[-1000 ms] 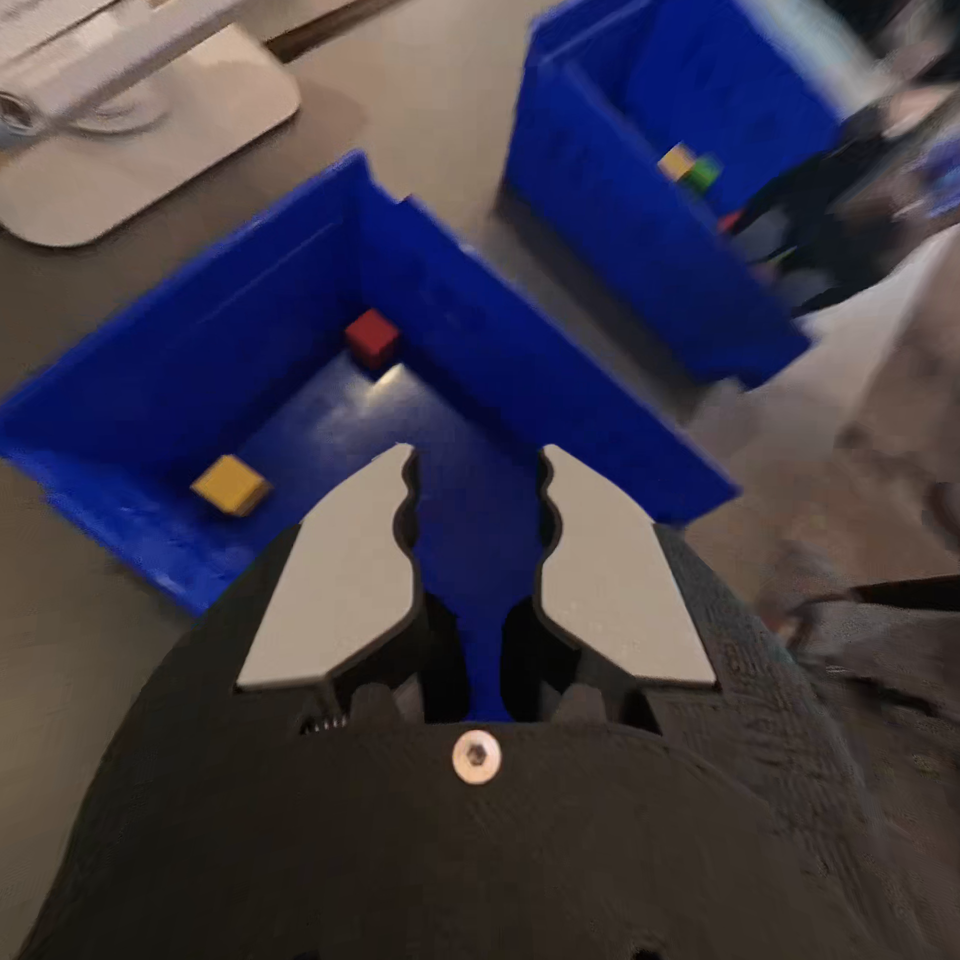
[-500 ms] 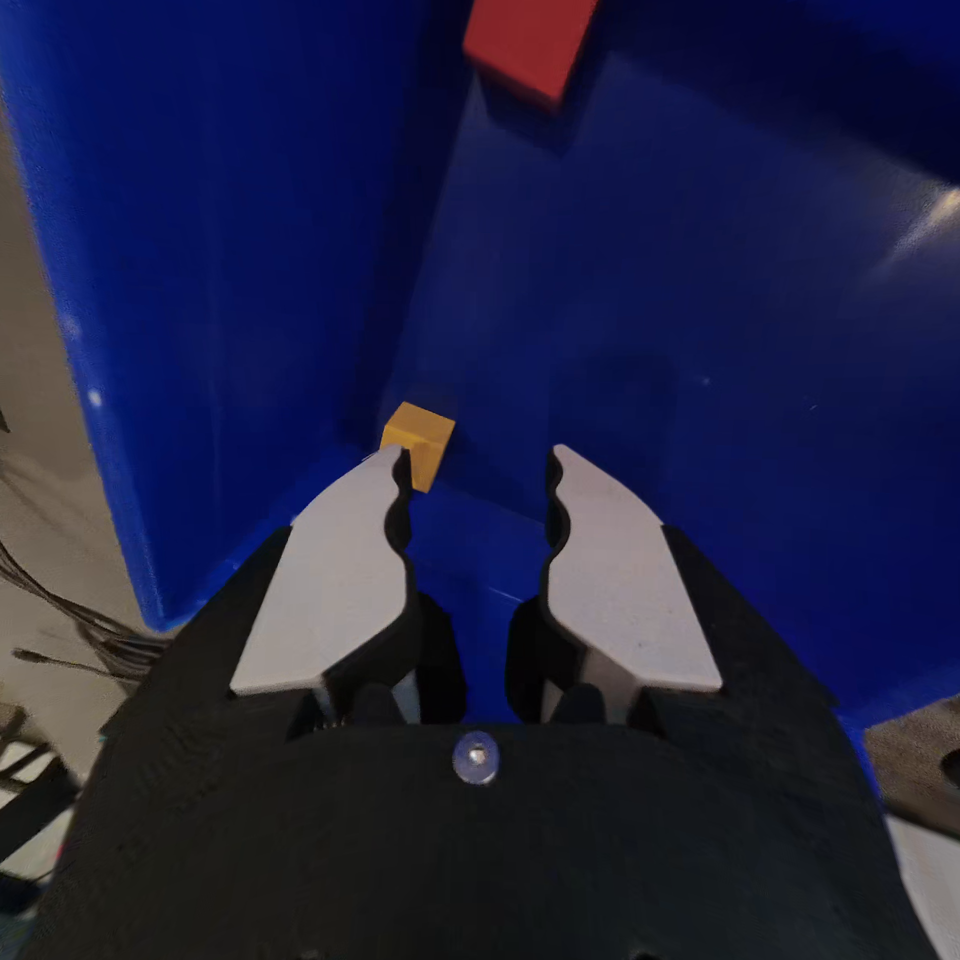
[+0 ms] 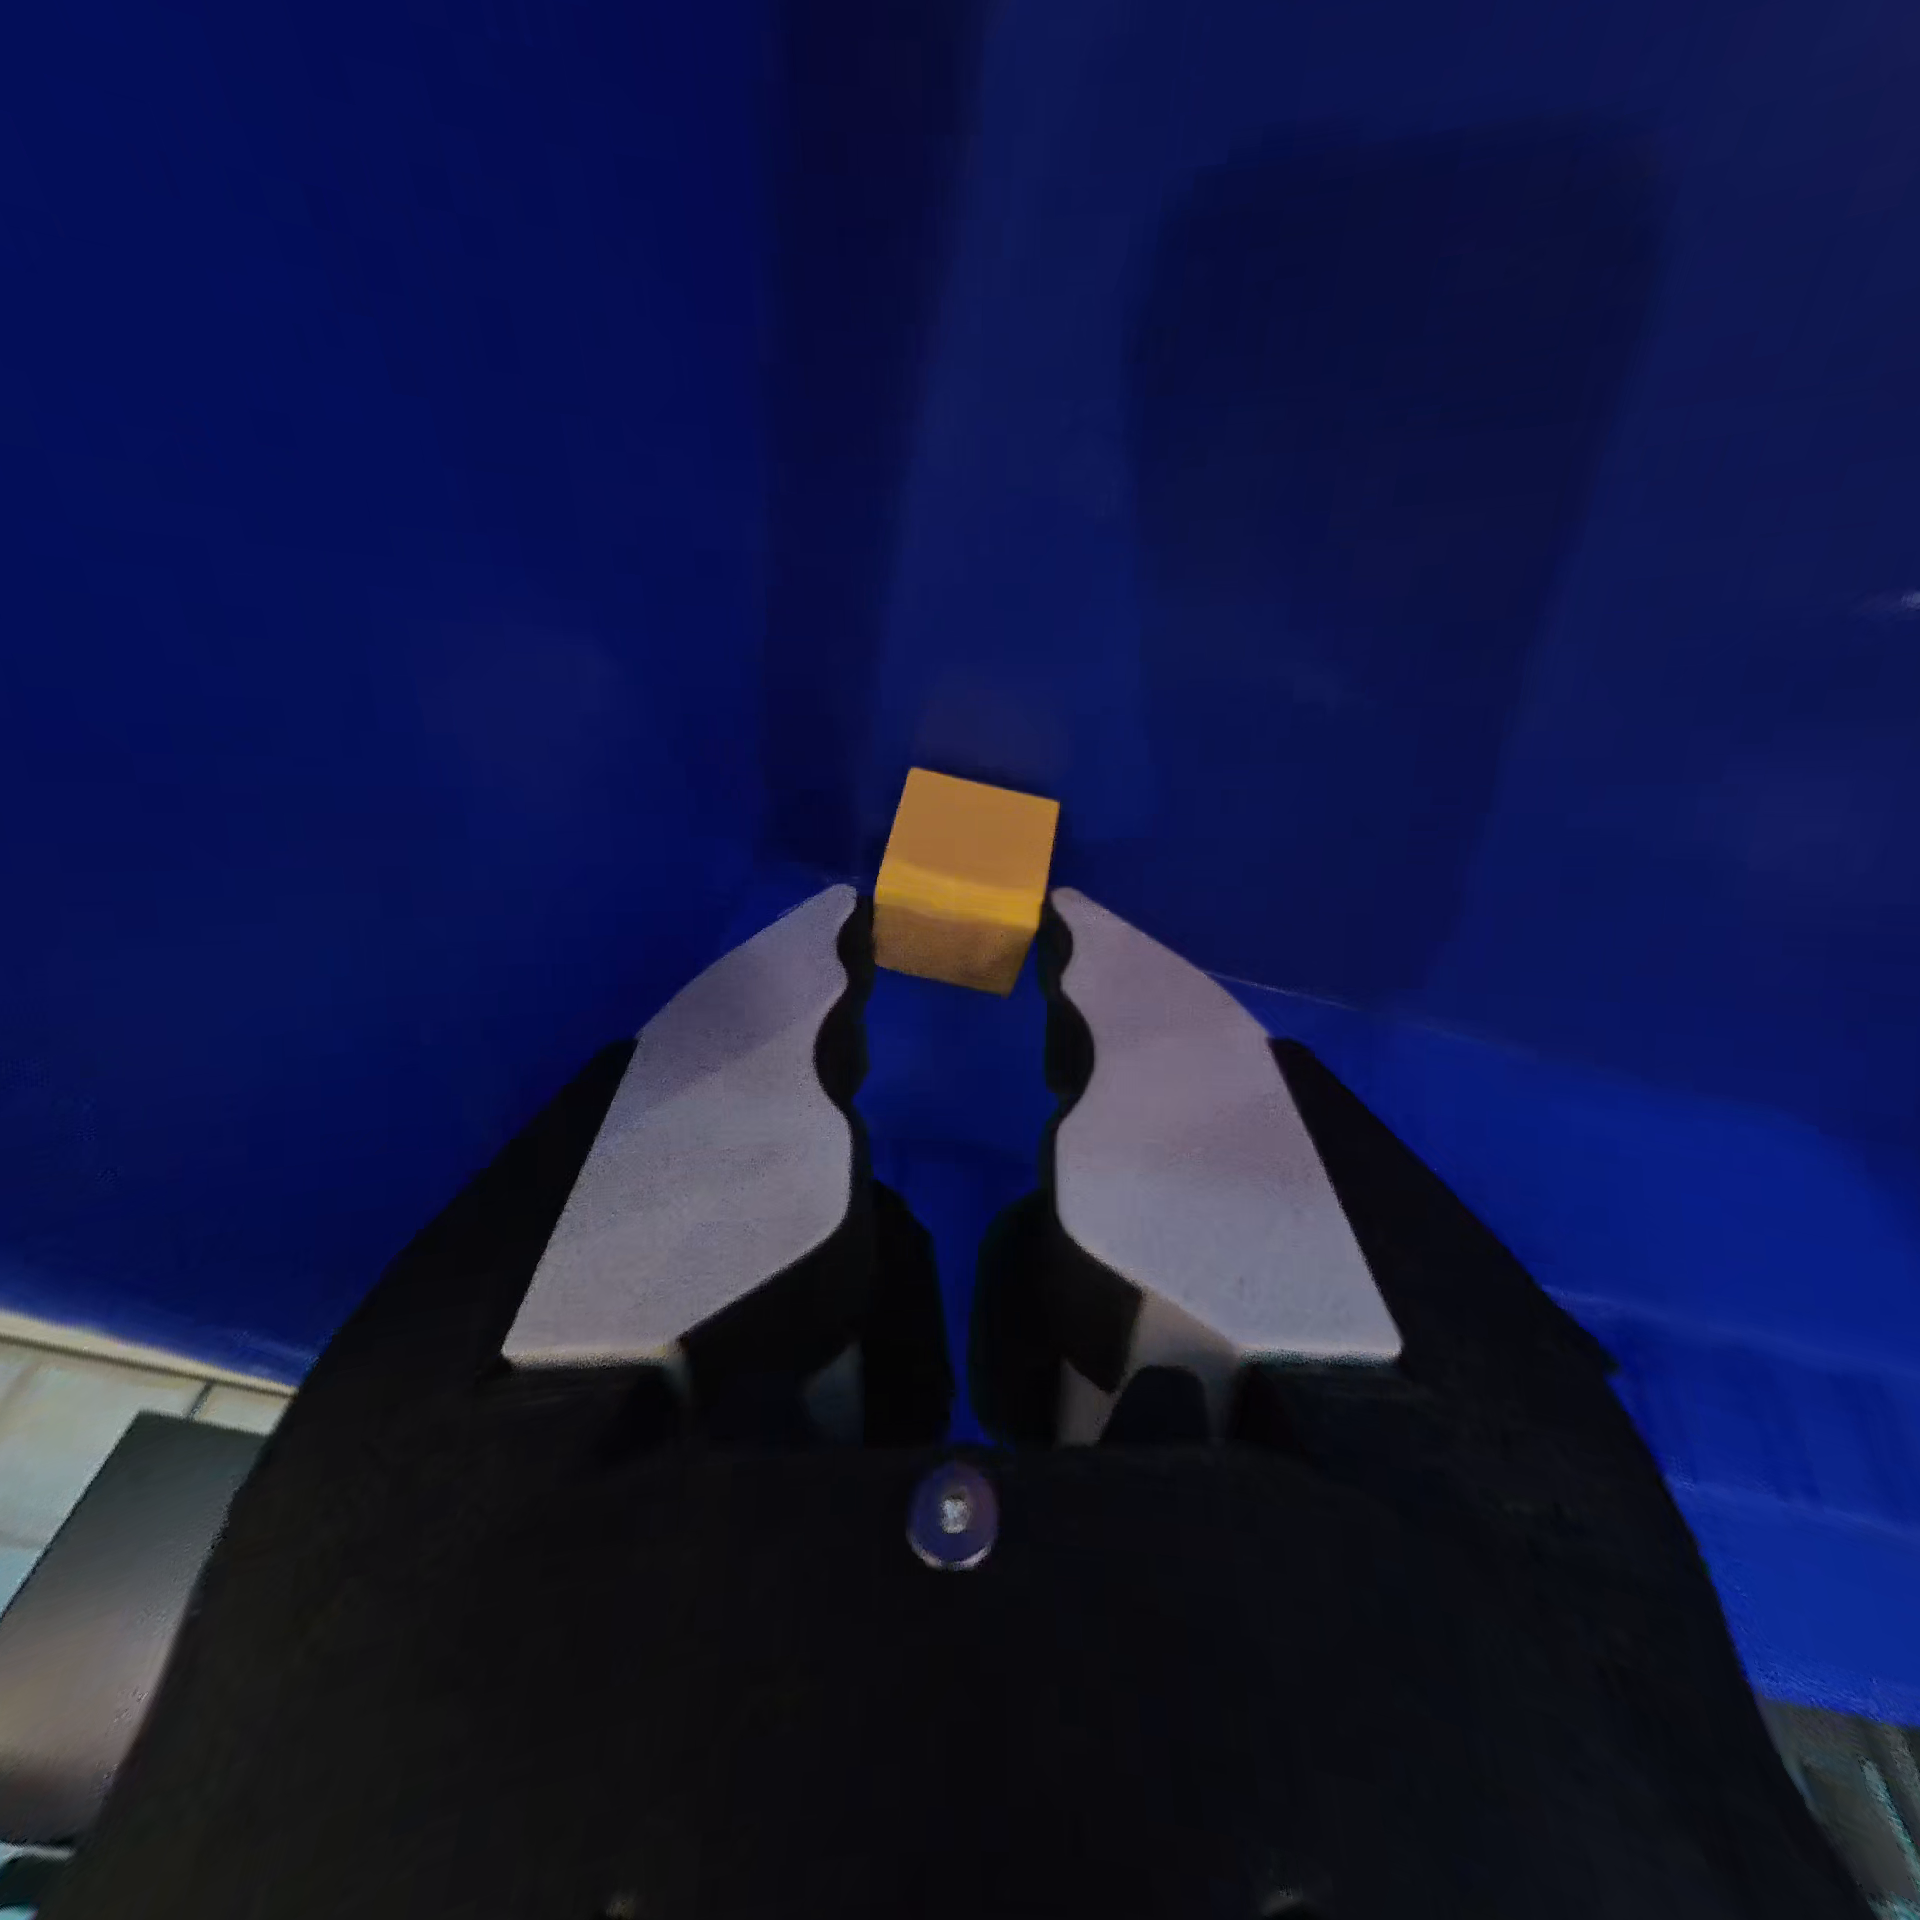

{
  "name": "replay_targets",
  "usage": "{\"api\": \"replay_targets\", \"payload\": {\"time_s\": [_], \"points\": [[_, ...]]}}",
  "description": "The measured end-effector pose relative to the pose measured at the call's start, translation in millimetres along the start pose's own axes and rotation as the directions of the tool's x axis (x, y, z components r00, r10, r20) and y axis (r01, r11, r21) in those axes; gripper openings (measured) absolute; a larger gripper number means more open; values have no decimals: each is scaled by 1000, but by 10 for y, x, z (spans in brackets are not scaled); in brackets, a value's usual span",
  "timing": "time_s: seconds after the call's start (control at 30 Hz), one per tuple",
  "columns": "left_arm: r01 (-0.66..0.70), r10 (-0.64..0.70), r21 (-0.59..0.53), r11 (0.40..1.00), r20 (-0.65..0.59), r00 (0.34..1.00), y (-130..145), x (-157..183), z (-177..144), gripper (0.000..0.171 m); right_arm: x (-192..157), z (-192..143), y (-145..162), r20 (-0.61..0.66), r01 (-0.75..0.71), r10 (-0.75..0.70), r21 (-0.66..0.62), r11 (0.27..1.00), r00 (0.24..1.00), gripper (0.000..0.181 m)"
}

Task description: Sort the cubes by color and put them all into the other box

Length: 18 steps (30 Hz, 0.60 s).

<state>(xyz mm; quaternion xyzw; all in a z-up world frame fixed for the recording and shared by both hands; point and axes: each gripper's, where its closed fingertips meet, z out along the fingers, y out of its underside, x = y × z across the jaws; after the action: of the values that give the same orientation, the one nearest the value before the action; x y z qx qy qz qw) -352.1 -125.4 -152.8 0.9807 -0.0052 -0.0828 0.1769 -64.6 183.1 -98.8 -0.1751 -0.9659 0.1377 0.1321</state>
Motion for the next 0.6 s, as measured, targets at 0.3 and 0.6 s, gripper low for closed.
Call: {"api": "replay_targets", "payload": {"time_s": [0.3,0.6], "points": [[165,-91,288,943,-251,964,-145,345,-446,29,92,-270,-420,-125,26,3,226,974,992,35],[538,477,595,597,-802,358,-267,1585,-2248,29,89,-829,-1804,-462,331,-14,615,716,887,45]]}}
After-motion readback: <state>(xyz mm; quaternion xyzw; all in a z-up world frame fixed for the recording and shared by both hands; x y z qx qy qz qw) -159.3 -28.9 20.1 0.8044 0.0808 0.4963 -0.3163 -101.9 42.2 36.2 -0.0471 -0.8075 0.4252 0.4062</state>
